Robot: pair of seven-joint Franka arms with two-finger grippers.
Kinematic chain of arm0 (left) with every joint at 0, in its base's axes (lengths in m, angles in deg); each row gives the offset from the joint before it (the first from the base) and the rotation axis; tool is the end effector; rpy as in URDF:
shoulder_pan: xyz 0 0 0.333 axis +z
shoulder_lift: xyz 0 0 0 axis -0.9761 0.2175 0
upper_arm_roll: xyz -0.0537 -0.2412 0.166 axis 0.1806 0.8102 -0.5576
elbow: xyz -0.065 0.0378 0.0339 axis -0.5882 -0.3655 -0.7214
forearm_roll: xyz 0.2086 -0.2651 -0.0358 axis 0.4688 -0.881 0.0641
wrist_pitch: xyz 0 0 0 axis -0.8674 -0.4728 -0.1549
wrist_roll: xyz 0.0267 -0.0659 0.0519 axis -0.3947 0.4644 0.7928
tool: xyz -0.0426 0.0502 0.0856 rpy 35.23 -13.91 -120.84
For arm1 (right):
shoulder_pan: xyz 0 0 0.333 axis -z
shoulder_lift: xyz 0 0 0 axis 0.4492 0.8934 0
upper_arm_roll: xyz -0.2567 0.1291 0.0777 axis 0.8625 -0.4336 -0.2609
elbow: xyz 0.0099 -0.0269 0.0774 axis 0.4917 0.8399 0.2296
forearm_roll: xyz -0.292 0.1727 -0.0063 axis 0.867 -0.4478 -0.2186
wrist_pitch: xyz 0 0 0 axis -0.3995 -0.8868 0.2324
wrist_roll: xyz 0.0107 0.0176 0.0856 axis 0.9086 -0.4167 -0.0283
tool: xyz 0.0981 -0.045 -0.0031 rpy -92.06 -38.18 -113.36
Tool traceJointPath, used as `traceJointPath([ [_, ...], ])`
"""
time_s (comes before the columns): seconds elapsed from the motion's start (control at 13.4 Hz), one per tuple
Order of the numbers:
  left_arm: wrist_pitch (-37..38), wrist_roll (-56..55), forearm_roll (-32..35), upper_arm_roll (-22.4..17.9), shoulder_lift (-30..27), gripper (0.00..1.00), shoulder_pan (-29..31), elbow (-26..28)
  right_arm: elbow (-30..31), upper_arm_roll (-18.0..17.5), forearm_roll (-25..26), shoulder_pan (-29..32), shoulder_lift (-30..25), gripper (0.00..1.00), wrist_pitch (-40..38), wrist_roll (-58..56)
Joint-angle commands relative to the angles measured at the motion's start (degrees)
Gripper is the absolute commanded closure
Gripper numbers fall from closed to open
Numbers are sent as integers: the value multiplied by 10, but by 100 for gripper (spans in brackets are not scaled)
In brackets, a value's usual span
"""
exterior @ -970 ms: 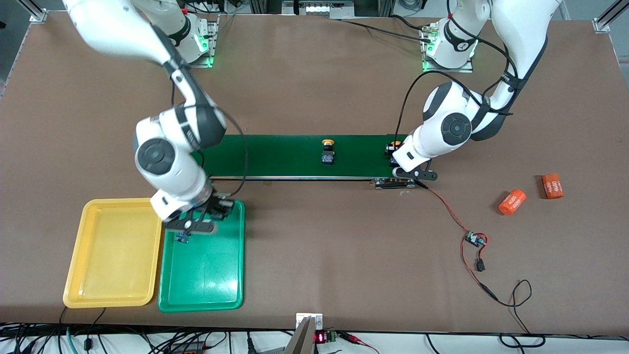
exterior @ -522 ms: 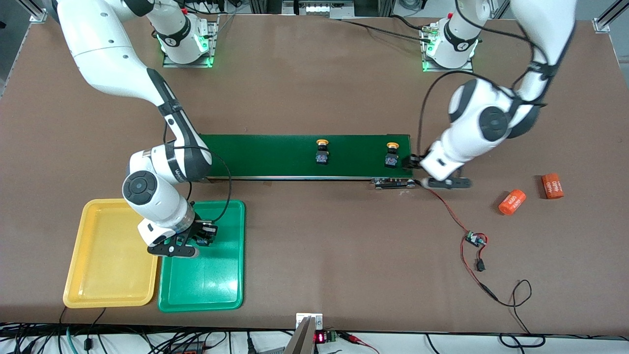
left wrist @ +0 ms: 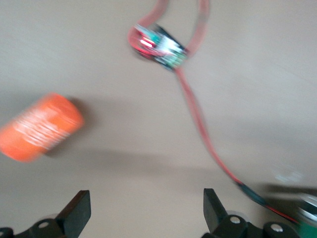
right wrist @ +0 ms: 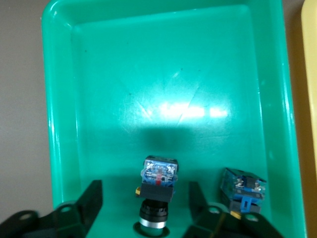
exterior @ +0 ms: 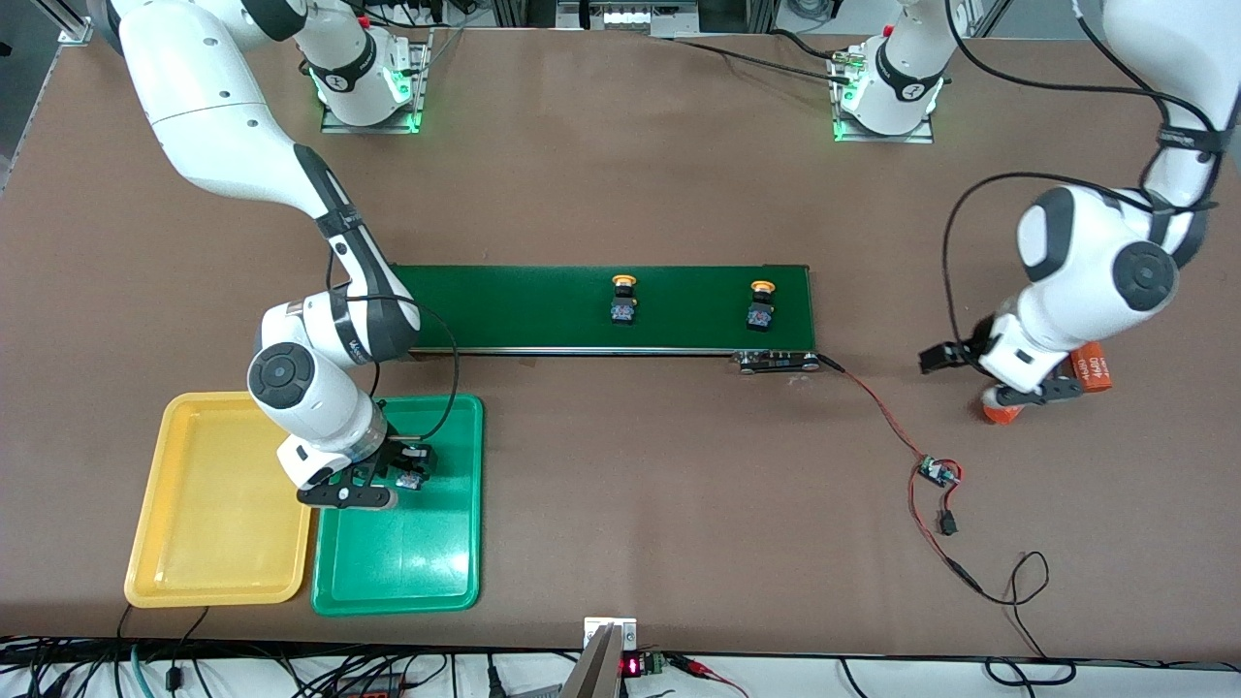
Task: Sort buttons by color to trays
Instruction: 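Release the button in the green tray while the left gripper reaches cylinder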
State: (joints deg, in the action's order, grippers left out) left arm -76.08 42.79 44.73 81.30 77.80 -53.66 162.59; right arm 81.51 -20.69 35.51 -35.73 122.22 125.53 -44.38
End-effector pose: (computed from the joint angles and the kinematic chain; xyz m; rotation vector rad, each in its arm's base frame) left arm 0.5570 0.0389 0.3007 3.0944 0.2234 -0.0331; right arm 0.6744 0.1705 0.2585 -3.0872 0.0593 -0.2915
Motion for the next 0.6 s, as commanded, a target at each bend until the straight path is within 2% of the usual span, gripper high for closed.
traceJointPath([
  [0.0,7,75,74,-3,63,0,29,-73,-10,-5,3,8,0,5,-6,-12],
  [0.07,7,102,77,-3,73,0,31,-87,-9,-5,3,10,-4,0,-13,-17],
  [0.3,8,184,77,-5,107,0,36,-139,-6,-6,0,10,-32,0,-69,-20],
  [0.52,8,345,77,-5,136,0,54,-140,37,-9,-1,16,-100,0,-138,-18],
])
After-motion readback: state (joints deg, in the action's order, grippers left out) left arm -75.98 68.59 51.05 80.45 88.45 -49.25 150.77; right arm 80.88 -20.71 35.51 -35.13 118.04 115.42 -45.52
